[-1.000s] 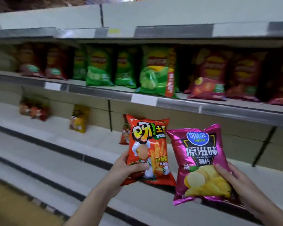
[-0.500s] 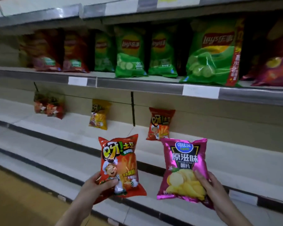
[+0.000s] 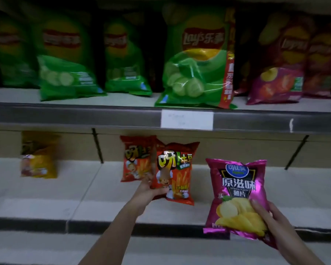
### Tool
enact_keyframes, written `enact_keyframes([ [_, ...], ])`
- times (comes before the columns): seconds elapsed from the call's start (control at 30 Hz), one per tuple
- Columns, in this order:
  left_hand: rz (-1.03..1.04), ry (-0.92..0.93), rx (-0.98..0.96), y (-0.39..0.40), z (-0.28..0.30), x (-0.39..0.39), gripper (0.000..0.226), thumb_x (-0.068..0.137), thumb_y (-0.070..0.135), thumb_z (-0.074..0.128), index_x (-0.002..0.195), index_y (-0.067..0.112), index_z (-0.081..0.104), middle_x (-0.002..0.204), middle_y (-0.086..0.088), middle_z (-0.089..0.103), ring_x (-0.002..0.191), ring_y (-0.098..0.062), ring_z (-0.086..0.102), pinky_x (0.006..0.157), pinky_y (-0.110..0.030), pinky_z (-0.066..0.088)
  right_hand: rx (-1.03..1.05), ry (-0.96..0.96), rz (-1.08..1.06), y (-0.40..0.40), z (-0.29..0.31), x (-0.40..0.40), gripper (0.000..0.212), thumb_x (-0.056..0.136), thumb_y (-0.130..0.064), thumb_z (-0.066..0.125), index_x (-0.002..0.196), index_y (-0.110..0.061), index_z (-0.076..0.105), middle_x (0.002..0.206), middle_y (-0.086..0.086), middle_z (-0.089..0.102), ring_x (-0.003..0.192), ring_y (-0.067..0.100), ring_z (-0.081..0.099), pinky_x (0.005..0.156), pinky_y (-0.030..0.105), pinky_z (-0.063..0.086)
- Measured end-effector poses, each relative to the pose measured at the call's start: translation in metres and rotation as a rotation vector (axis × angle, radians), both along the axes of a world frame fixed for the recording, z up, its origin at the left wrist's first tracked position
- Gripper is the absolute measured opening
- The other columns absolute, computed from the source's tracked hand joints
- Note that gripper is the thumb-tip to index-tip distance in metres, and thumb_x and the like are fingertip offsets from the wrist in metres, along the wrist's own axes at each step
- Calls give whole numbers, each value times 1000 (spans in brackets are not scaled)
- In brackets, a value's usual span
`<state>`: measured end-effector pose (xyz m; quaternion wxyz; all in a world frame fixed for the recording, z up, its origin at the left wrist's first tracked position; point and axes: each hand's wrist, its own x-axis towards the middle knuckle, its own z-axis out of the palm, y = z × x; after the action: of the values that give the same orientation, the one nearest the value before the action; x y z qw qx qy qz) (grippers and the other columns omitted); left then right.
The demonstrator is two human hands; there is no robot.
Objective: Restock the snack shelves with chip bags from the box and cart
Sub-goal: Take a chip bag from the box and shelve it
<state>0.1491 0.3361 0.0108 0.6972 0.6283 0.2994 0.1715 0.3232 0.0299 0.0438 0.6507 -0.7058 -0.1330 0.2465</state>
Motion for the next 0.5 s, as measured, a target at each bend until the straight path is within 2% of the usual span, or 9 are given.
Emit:
enact_keyframes([
  [0.07,-12,-2,33,16,-10,28,65,68,23,87,124,13,54,121,-7,66,111,-21,64,88,-31,54,-21,-18,-6,-1,-1,17,56,68,-46,73,116,-20,64,95,2,77,83,20,74,81,35,52],
  [0.13,32,-5,26,28,-19,50,73,58,31,90,120,10,58,121,-7,66,112,-23,62,97,-41,50,-31,-28,-16,1,-3,35,57,64,-49,81,112,-22,65,93,1,77,81,17,74,76,33,52],
  [0.17,52,-17,27,32,-22,59,66,59,28,89,116,10,61,117,-7,68,110,-23,63,99,-44,49,-37,-38,-15,3,-5,41,61,61,-52,83,111,-22,65,93,1,77,82,17,74,75,33,51],
  [0.2,54,-22,30,36,-25,66,50,66,20,86,110,11,66,112,-5,71,106,-21,65,98,-43,50,-51,-48,-12,6,-6,47,61,62,-53,82,112,-22,65,95,2,76,84,18,73,75,32,51],
  [0.27,50,-47,25,44,-32,77,23,79,0,74,100,11,71,101,-3,74,99,-19,68,92,-36,51,-56,-57,0,14,-9,55,55,71,-44,73,118,-17,62,102,6,74,89,21,71,74,32,51],
  [0.33,87,-55,-10,55,-41,83,26,81,-5,70,105,3,68,106,-9,72,106,-26,66,92,-35,50,-87,-44,7,22,-11,61,47,80,-37,65,121,-15,59,106,8,72,89,22,70,72,31,51],
  [0.37,124,-49,-25,60,-44,84,35,79,-4,73,112,-1,63,113,-13,69,110,-29,63,93,-36,50,-97,-38,18,25,-10,62,47,82,-38,65,122,-15,58,104,7,72,89,23,71,72,31,52],
  [0.43,175,3,-51,67,-52,85,54,75,-1,77,122,-2,51,121,-13,64,111,-29,61,91,-34,50,-110,-26,36,34,-12,64,65,69,-58,75,120,-22,57,100,1,73,87,24,72,72,32,53],
  [0.5,208,71,-51,68,-55,85,58,76,-3,76,124,1,44,118,-9,61,107,-25,59,80,-26,49,-143,-22,28,42,-15,62,90,42,-77,79,114,-28,58,97,-4,74,86,20,73,74,33,54],
])
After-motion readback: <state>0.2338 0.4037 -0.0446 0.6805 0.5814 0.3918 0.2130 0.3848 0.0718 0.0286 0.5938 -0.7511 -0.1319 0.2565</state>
